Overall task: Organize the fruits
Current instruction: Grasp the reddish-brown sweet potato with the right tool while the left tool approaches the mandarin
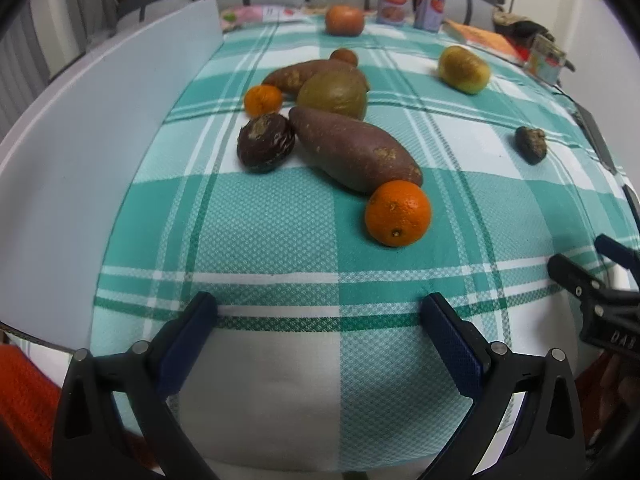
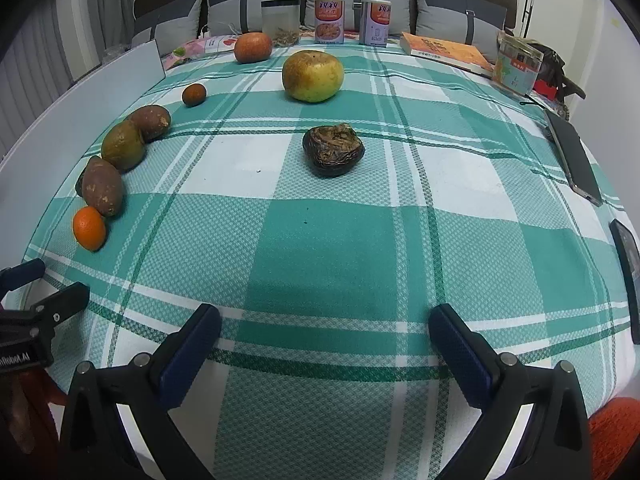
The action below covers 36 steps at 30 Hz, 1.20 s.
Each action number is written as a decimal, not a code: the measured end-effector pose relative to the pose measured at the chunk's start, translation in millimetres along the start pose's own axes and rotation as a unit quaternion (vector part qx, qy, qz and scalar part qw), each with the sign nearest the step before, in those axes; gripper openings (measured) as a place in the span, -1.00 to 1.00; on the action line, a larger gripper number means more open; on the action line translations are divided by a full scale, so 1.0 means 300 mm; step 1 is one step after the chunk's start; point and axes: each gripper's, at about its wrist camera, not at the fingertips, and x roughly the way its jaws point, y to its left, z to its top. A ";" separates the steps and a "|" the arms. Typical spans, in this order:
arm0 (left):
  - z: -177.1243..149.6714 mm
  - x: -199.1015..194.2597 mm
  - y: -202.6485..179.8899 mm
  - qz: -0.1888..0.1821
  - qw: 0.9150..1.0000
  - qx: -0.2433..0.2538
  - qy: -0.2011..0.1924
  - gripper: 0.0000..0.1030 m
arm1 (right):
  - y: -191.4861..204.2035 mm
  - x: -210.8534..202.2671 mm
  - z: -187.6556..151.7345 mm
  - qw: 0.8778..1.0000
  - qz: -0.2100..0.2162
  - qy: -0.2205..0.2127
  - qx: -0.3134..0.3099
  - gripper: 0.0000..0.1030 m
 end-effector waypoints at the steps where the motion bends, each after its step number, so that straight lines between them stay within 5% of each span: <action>1: 0.001 -0.001 0.002 -0.002 1.000 0.001 0.002 0.99 | 0.000 0.000 0.000 1.000 0.000 0.000 0.001 1.00; 5: 0.040 0.008 0.003 -0.011 0.999 0.007 0.037 0.97 | 0.000 -0.001 -0.004 1.000 0.000 0.001 0.000 1.00; 12: 0.171 -0.017 -0.055 -0.091 0.995 0.015 0.031 0.95 | 0.000 -0.002 -0.006 1.000 0.000 0.000 0.002 1.00; 18: 0.182 -0.008 -0.100 -0.050 0.998 0.036 0.030 0.90 | 0.000 -0.003 -0.009 1.000 0.001 0.001 0.000 1.00; 21: 0.172 0.004 -0.091 -0.038 0.998 0.035 0.037 0.59 | 0.000 -0.003 -0.009 1.000 0.001 0.001 0.001 1.00; 26: 0.170 0.032 -0.075 -0.042 0.997 0.024 0.053 0.44 | 0.001 -0.004 -0.009 1.000 0.001 0.001 0.000 1.00; 28: 0.166 0.035 -0.082 -0.047 0.997 0.032 0.058 -0.02 | 0.001 -0.004 -0.009 1.000 0.001 0.001 0.001 1.00; 31: 0.161 0.024 -0.091 -0.048 0.997 0.041 0.054 -0.42 | 0.001 -0.004 -0.009 1.000 0.001 0.001 0.001 1.00; 36: 0.145 0.000 -0.087 -0.062 0.996 0.051 0.050 -0.45 | 0.000 -0.004 -0.009 1.000 0.002 0.001 0.000 1.00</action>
